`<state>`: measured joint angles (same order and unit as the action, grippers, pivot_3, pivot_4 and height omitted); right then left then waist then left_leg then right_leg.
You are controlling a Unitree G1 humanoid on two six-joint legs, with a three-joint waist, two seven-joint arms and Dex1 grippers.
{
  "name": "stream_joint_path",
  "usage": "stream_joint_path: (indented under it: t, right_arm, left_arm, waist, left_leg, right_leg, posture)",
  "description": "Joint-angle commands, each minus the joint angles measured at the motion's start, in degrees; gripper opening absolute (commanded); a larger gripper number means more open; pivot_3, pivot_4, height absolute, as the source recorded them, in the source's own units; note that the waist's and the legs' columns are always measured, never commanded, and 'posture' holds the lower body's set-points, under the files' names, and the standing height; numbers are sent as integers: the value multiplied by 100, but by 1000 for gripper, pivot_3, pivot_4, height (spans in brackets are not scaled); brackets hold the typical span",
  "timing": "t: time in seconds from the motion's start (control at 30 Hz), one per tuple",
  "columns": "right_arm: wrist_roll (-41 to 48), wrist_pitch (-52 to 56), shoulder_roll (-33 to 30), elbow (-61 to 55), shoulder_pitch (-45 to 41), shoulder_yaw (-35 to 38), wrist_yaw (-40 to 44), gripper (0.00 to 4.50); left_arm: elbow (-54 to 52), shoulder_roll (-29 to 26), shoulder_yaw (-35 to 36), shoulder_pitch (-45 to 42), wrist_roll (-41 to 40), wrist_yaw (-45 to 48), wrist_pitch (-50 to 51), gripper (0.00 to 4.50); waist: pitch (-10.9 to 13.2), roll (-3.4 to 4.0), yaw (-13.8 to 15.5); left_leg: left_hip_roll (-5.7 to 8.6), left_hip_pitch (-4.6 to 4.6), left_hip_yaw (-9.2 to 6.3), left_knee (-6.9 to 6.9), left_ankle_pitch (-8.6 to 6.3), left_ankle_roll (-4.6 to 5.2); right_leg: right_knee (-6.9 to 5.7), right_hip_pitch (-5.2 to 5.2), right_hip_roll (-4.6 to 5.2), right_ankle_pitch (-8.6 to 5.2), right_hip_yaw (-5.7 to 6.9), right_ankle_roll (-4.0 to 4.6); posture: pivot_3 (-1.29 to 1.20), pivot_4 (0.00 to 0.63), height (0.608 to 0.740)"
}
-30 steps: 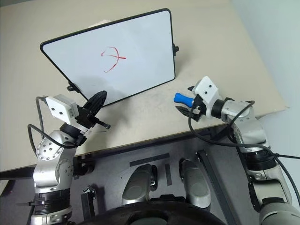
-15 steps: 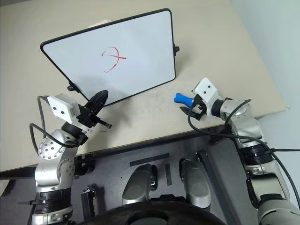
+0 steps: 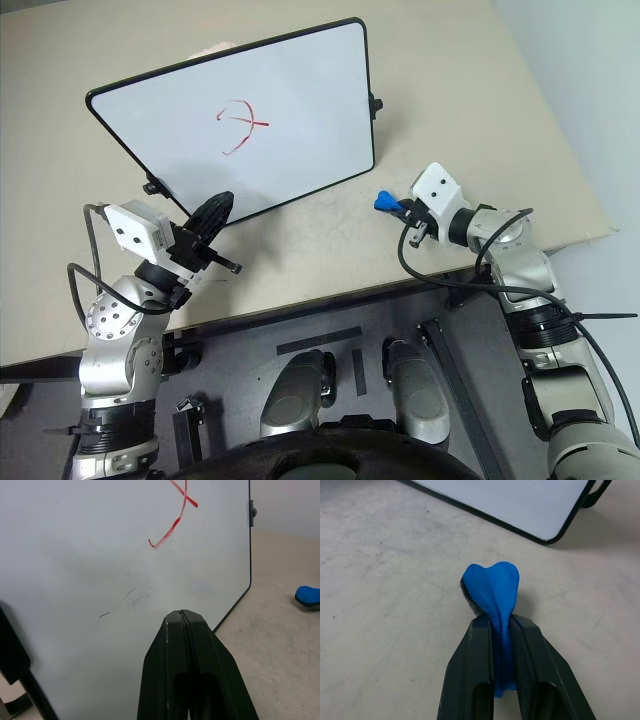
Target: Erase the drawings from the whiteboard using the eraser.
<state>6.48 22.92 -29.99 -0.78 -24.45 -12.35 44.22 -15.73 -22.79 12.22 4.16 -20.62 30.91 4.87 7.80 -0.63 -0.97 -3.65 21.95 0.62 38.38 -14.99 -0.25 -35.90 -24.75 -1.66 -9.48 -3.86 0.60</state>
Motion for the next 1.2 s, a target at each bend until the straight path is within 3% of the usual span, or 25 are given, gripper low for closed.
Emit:
stream_joint_path:
  t: [0.03, 0.2, 0.37, 0.6, 0.87, 1.2]
  right_arm:
    - [-125, -686, -13, -316, -367, 152, -19, 510]
    - [-1151, -2809, 28, 97, -1241, -253, -308, 510]
    - [-2205, -5026, 413, 1360, -2136, -898, -851, 510]
    - [-3426, -6777, 1259, 3214, -3208, -1311, -2338, 510]
    - [-4747, -7491, 1567, 5077, -4056, -1735, -4283, 510]
    - [-5356, -7573, 1827, 6266, -4348, -2263, -5193, 510]
  left_arm:
    - [-21, -14, 58, 50, 25, 13, -155, 0]
    - [119, -102, 137, 13, -9, 70, -171, 0]
    - [188, -151, 127, -50, -39, 122, -151, 0]
    - [124, -126, 164, 2, -33, 105, -162, 0]
    - [60, -83, 147, 12, -11, 23, -167, 0]
    - [7, -45, 91, 41, -3, -43, -188, 0]
  waist:
    - [1, 1, -3]
    - [1, 2, -55]
    - [1, 2, -54]
    - [2, 4, -48]
    - [2, 4, -14]
    - [2, 4, -63]
  left_leg:
    - [0, 0, 0, 0, 0, 0]
    - [-1, 0, 0, 0, 0, 0]
    - [-6, -4, -5, 0, 0, 1]
    - [-7, 11, -5, -2, -7, 1]
    - [-9, 15, -5, -3, -26, -6]
    - [-12, 21, -5, -7, -28, -3]
  right_leg:
    - [0, -1, 0, 0, 0, 0]
    - [-2, -10, 0, 15, 0, 14]
    - [-6, -12, -1, 18, 5, 19]
    - [-6, -33, 0, 19, 5, 22]
    - [-5, -37, 3, 17, 7, 24]
    - [-16, -50, 3, 23, 11, 38]
  posture:
    - [0, 150, 740]
    - [0, 150, 740]
    - [0, 150, 740]
    - [0, 150, 740]
    - [0, 150, 740]
    - [0, 150, 740]
